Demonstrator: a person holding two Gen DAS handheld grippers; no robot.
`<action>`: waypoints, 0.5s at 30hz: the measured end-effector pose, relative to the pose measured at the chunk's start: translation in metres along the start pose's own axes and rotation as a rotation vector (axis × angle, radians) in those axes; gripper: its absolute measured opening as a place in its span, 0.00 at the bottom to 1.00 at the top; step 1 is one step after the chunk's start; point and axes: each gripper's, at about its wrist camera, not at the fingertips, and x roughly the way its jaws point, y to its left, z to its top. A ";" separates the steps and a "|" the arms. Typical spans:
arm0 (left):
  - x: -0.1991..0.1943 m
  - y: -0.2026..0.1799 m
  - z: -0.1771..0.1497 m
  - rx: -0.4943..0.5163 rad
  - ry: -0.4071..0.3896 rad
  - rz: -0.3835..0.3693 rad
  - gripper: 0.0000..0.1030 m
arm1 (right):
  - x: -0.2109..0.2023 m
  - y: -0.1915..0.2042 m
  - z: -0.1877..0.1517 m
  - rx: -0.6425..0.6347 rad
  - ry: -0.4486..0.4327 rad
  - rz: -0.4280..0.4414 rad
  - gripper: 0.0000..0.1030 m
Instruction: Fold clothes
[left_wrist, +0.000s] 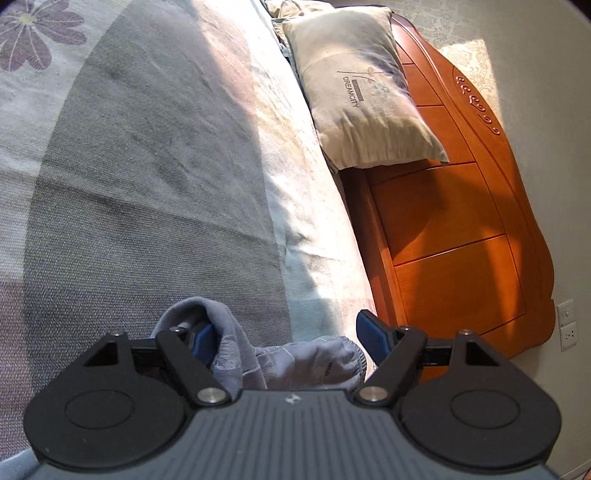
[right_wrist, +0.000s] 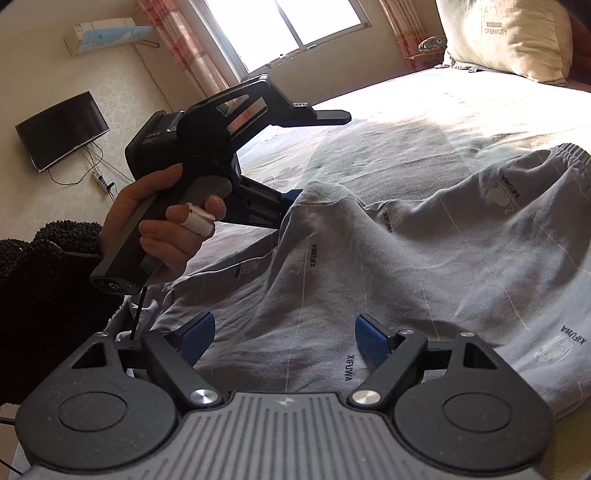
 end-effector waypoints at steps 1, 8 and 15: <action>0.003 0.001 0.000 0.016 0.011 0.022 0.73 | 0.000 0.000 0.000 0.001 0.000 -0.002 0.84; -0.011 0.001 -0.012 0.076 0.059 0.069 0.74 | -0.004 -0.001 -0.001 0.009 -0.002 -0.006 0.84; -0.038 0.004 -0.035 0.171 0.147 0.116 0.74 | -0.004 -0.001 0.000 0.011 -0.002 -0.007 0.85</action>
